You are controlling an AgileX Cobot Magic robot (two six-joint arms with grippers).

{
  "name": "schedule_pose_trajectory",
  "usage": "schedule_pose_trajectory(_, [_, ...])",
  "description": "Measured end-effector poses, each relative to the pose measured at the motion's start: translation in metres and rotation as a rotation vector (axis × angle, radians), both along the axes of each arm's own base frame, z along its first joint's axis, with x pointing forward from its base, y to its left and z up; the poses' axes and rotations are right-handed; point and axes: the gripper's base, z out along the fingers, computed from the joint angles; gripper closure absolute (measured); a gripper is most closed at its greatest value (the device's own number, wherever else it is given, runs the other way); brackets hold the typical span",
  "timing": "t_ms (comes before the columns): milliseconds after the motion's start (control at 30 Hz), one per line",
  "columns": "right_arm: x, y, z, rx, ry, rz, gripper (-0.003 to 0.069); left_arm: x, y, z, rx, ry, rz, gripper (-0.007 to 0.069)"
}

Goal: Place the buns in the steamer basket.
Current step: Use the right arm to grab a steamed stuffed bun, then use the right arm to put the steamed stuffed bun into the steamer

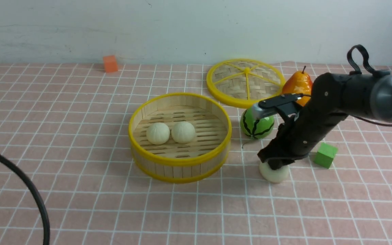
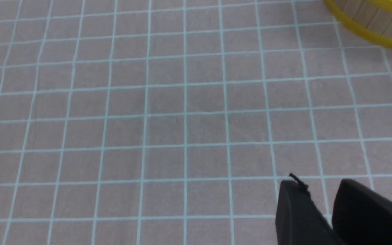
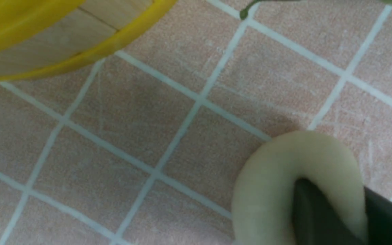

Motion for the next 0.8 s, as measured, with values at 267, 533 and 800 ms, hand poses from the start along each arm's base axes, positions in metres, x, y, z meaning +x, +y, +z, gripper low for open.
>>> schedule_pose_trajectory(267, [0.006, 0.016, 0.086, 0.124, -0.116, 0.052, 0.0643, -0.001, 0.000, -0.019, -0.051, -0.006, 0.034, 0.0461])
schedule_pose_trajectory(533, [0.030, 0.083, 0.077, 0.293, -0.161, 0.141, 0.0643, 0.006, -0.010, -0.034, -0.139, -0.093, -0.021, 0.0460])
schedule_pose_trajectory(800, [0.054, 0.102, 0.018, 0.281, -0.158, 0.125, 0.0636, 0.007, -0.011, -0.033, -0.143, -0.105, -0.027, 0.0460])
